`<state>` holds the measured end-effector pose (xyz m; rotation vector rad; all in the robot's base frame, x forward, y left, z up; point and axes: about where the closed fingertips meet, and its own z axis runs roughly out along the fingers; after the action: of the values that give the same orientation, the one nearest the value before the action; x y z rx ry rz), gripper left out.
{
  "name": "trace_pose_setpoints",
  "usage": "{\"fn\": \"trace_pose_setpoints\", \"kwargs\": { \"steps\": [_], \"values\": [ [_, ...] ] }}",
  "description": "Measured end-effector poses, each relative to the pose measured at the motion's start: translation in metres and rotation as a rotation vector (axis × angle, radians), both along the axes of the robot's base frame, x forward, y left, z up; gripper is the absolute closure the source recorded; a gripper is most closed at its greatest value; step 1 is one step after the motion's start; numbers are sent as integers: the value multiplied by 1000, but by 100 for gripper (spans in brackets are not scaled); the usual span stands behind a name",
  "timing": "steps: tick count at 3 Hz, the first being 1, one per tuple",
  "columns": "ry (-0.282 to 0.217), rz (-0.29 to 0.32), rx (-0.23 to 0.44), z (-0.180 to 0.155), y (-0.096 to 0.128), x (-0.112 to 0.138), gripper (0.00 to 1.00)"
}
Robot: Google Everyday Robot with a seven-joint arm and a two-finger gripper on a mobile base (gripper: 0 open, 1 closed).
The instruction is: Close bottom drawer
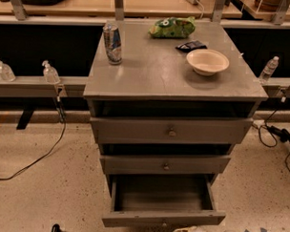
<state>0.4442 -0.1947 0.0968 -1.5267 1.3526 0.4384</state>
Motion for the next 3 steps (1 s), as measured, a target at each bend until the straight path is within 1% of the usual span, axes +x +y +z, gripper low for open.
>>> {"fn": "trace_pose_setpoints", "kwargs": {
  "steps": [1, 2, 3],
  "values": [
    [-12, 4, 5, 3, 1, 3, 100],
    [-36, -4, 14, 10, 3, 15, 100],
    [-68, -5, 37, 28, 4, 44, 100]
  ]
}}
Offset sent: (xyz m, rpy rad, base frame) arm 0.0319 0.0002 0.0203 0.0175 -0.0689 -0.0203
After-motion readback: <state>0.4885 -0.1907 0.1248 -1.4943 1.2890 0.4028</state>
